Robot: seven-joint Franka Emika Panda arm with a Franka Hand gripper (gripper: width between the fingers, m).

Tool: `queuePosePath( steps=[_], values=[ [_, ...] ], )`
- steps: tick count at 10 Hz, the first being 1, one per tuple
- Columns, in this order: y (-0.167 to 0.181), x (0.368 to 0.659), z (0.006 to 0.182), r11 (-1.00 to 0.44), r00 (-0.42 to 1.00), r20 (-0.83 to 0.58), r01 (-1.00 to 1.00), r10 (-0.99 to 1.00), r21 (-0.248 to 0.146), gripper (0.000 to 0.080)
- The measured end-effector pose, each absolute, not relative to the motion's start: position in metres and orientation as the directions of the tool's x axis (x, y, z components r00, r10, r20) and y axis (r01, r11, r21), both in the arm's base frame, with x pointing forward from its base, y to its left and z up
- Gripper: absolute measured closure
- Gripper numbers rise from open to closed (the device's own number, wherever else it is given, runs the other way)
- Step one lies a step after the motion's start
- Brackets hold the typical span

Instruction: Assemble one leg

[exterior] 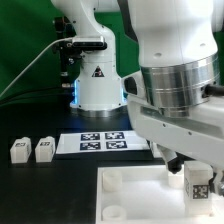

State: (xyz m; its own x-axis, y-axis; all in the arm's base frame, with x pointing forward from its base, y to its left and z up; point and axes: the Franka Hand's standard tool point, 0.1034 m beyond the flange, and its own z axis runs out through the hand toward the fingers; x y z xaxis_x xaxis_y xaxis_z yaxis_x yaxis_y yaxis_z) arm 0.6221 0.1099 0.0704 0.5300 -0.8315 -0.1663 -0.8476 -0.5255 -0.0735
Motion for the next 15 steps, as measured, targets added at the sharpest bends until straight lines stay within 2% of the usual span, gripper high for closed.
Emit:
queuePosePath(
  steps=[1, 3, 4, 6, 7, 9, 10, 11, 13, 14, 15],
  values=[
    [0.109, 0.622, 0.07, -0.563, 0.568, -0.162, -0.823, -0.807, -0.08, 0.0153],
    [0.108, 0.622, 0.07, -0.741, 0.75, -0.138, -0.661, -0.647, -0.116, 0.0153],
    [0.11, 0.622, 0.07, -0.817, 0.825, -0.117, -0.564, -0.553, -0.122, 0.015],
    [0.124, 0.622, 0.072, -0.957, 0.963, -0.047, -0.269, -0.265, -0.109, 0.015],
    [0.126, 0.623, 0.073, -0.972, 0.978, -0.036, -0.207, -0.204, -0.111, 0.015],
    [0.124, 0.623, 0.072, -0.966, 0.972, -0.04, -0.235, -0.232, -0.11, 0.0424],
    [0.122, 0.622, 0.072, -0.966, 0.972, -0.041, -0.236, -0.233, -0.108, 0.0424],
    [0.119, 0.622, 0.071, -0.961, 0.967, -0.044, -0.255, -0.252, -0.104, 0.05],
    [0.119, 0.623, 0.071, -0.886, 0.892, -0.068, -0.452, -0.447, -0.098, 0.05],
    [0.116, 0.625, 0.073, -0.835, 0.84, -0.079, -0.543, -0.537, -0.092, 0.0502],
    [0.116, 0.626, 0.074, -0.698, 0.702, -0.116, -0.712, -0.703, -0.083, 0.0502]
  ],
)
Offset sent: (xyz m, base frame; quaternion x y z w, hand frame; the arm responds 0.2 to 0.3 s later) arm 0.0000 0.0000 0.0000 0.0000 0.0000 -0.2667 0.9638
